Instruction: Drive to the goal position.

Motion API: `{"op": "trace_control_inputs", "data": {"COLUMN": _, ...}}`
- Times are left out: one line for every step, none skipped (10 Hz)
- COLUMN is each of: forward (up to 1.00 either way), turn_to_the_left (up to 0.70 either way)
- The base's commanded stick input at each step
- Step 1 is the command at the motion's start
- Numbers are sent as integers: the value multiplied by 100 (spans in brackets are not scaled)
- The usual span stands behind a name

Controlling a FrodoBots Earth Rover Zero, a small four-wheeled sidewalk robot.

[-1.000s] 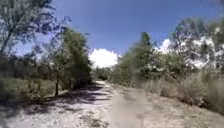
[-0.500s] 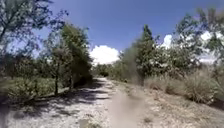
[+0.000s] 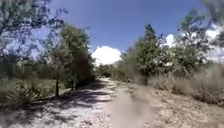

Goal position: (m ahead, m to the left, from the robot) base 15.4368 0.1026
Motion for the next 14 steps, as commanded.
{"op": "trace_control_inputs", "data": {"forward": 44, "turn_to_the_left": 2}}
{"op": "trace_control_inputs", "data": {"forward": 44, "turn_to_the_left": 2}}
{"op": "trace_control_inputs", "data": {"forward": 44, "turn_to_the_left": 2}}
{"op": "trace_control_inputs", "data": {"forward": 44, "turn_to_the_left": 2}}
{"op": "trace_control_inputs", "data": {"forward": 44, "turn_to_the_left": 2}}
{"op": "trace_control_inputs", "data": {"forward": 44, "turn_to_the_left": 2}}
{"op": "trace_control_inputs", "data": {"forward": 44, "turn_to_the_left": 2}}
{"op": "trace_control_inputs", "data": {"forward": 44, "turn_to_the_left": 2}}
{"op": "trace_control_inputs", "data": {"forward": 44, "turn_to_the_left": 2}}
{"op": "trace_control_inputs", "data": {"forward": 44, "turn_to_the_left": 2}}
{"op": "trace_control_inputs", "data": {"forward": 44, "turn_to_the_left": 2}}
{"op": "trace_control_inputs", "data": {"forward": 44, "turn_to_the_left": 2}}
{"op": "trace_control_inputs", "data": {"forward": 44, "turn_to_the_left": 2}}
{"op": "trace_control_inputs", "data": {"forward": 44, "turn_to_the_left": 2}}
